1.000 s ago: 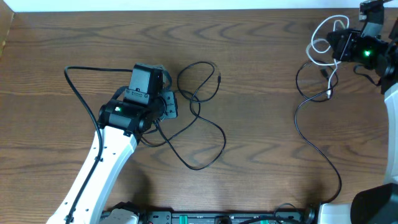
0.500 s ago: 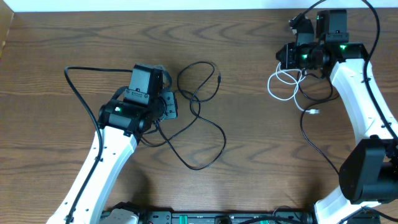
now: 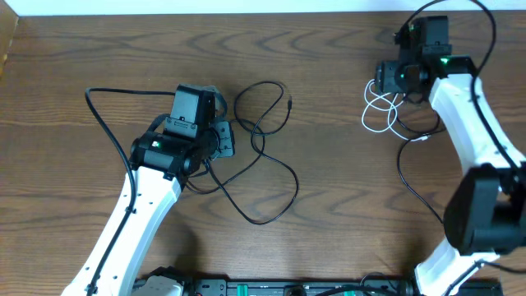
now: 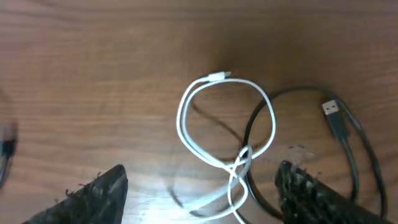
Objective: Untangle cables
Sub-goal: 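Carry white cable with right gripper to the right table edge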
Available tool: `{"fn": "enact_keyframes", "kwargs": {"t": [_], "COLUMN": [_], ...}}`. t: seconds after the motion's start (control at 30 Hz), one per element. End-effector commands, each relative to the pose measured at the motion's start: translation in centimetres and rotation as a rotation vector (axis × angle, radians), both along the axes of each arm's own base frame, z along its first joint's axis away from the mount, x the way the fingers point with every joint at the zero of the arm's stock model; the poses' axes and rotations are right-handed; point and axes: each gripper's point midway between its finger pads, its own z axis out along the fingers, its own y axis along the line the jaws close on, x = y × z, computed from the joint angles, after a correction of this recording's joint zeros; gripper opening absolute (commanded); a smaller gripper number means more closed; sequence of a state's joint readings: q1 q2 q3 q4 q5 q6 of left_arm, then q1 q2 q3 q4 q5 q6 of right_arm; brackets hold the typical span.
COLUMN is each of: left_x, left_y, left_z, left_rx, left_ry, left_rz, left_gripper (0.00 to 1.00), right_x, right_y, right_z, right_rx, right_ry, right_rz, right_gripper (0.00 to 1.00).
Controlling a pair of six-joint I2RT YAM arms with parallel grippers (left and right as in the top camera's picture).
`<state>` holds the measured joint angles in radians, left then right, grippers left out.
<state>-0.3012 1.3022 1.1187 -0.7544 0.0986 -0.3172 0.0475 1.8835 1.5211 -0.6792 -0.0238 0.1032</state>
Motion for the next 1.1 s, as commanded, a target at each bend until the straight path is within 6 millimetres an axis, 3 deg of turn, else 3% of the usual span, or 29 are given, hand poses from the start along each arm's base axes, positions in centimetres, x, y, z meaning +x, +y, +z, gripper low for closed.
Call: {"fn": "enact_keyframes", "kwargs": {"t": [0.0, 0.17, 0.23, 0.43, 0.57, 0.63, 0.7, 0.83, 0.93, 1.03, 1.07], "left_x": [0.0, -0.2, -0.2, -0.2, -0.2, -0.2, -0.3, -0.3, -0.3, -0.3, -0.3], "left_y": [0.2, 0.3, 0.3, 0.3, 0.3, 0.3, 0.3, 0.3, 0.3, 0.3, 0.3], "left_z": [-0.2, -0.3, -0.3, -0.3, -0.3, -0.3, -0.3, -0.3, -0.3, -0.3, -0.3], "left_rx": [0.008, 0.010, 0.010, 0.010, 0.010, 0.010, 0.011, 0.011, 0.011, 0.011, 0.011], "left_ry": [0.009, 0.016, 0.017, 0.017, 0.018, 0.018, 0.020, 0.020, 0.020, 0.020, 0.020], "left_rz": [0.002, 0.002, 0.002, 0.002, 0.002, 0.002, 0.002, 0.002, 0.002, 0.002, 0.002], "left_gripper": [0.28, 0.28, 0.28, 0.28, 0.28, 0.28, 0.28, 0.28, 0.28, 0.28, 0.28], "right_x": [0.9, 0.9, 0.6, -1.1, -2.4, -3.2, -3.8, -4.3, -4.5, -3.5, -2.8], "right_y": [-0.6, -0.8, -0.8, -0.9, -0.9, -1.0, -1.0, -1.0, 0.5, 1.9, 1.7], "right_z": [-2.8, -7.7, -8.8, -10.4, -11.2, -11.9, -12.2, -12.3, -11.9, -8.9, -6.2], "right_rx": [-0.010, 0.003, 0.005, -0.005, -0.011, -0.014, -0.015, -0.016, 0.067, 0.175, 0.200], "right_ry": [0.026, 0.117, 0.145, 0.231, 0.284, 0.310, 0.330, 0.351, 0.358, 0.302, 0.240], "right_rz": [-0.069, -0.106, -0.115, -0.117, -0.117, -0.117, -0.117, -0.116, -0.085, -0.052, -0.050], "right_gripper": [0.75, 0.77, 0.78, 0.76, 0.67, 0.49, 0.25, 0.01, 0.01, 0.01, 0.01]}}
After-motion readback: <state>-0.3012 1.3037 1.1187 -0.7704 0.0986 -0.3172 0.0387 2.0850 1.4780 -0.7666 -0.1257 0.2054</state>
